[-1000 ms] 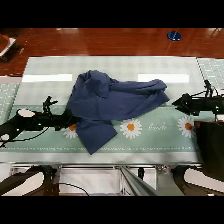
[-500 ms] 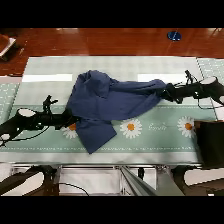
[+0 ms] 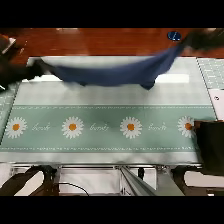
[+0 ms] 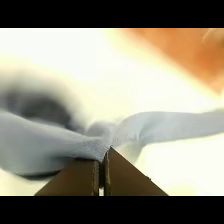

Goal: Fold the shirts.

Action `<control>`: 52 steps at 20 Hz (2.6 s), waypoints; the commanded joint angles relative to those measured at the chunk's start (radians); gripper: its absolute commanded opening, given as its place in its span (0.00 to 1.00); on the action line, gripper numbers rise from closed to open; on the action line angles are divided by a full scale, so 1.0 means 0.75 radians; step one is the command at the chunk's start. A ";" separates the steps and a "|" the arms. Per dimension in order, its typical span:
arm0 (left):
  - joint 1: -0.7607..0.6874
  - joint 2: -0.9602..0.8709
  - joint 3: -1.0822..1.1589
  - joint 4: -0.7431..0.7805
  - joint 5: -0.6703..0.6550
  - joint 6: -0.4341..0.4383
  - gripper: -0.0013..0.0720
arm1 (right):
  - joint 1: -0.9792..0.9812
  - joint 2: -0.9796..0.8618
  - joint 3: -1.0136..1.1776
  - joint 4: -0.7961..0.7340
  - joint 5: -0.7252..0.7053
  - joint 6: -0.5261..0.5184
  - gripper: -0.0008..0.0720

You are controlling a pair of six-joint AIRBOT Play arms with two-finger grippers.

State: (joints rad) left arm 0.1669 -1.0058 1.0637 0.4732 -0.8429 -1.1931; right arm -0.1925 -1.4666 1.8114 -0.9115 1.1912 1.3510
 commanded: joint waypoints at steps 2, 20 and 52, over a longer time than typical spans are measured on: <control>0.133 0.225 0.575 0.014 0.104 0.040 0.04 | 0.003 0.397 0.292 -0.240 0.046 0.003 0.04; 0.041 0.756 0.674 1.093 -0.418 -0.368 0.04 | 0.003 1.112 -0.001 -0.455 0.417 0.158 0.04; 0.008 -1.061 0.877 0.614 -0.768 -0.159 0.04 | -0.034 -0.608 0.148 0.037 0.349 -0.072 0.04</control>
State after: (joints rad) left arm 0.1432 -1.7985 1.6802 0.9035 -1.1130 -1.3899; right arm -0.2058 -1.9457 1.9015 -0.8738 1.2869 1.3445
